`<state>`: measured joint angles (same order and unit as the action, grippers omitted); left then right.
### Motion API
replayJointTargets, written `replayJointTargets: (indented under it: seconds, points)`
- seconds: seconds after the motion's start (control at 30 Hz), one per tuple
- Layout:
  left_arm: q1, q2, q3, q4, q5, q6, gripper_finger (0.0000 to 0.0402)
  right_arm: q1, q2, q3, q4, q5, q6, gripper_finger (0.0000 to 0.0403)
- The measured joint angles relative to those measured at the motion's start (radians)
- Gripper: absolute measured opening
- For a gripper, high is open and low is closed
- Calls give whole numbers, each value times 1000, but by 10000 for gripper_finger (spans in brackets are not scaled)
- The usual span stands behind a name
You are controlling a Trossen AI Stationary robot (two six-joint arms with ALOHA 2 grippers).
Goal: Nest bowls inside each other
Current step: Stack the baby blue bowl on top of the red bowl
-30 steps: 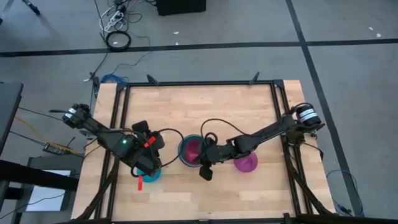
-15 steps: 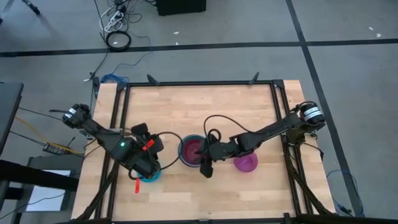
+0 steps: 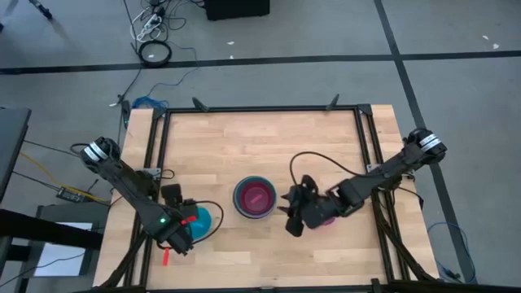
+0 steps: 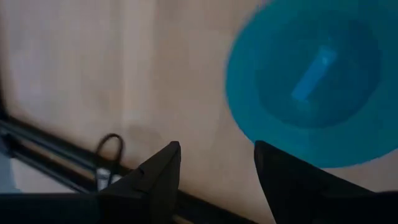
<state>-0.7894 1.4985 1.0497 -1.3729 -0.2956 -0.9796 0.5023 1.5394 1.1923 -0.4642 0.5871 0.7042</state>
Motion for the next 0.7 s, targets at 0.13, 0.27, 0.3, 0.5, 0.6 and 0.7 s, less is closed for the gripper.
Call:
replayJointTargets:
  seconds: [0.13, 0.27, 0.3, 0.5, 0.6, 0.7]
  points:
    - [-20, -1, -88, 131, 50, 112, 213, 49, -11, 0, -38, 39, 64, 164]
    - [-30, -1, -142, 235, 67, 164, 213, 63, -6, 0, -42, 46, 89, 164]
    - [-29, -1, -152, 248, 65, 163, 213, 63, -5, 0, -45, 45, 94, 164]
    - [-29, -1, -173, 280, 65, 79, 213, 62, -5, 0, -46, 49, 101, 164]
    - [-29, -1, -173, 281, 65, 24, 213, 61, -5, 0, -47, 49, 100, 164]
    - [-20, -1, -173, 282, 66, -24, 210, 61, -5, 0, -47, 51, 99, 164]
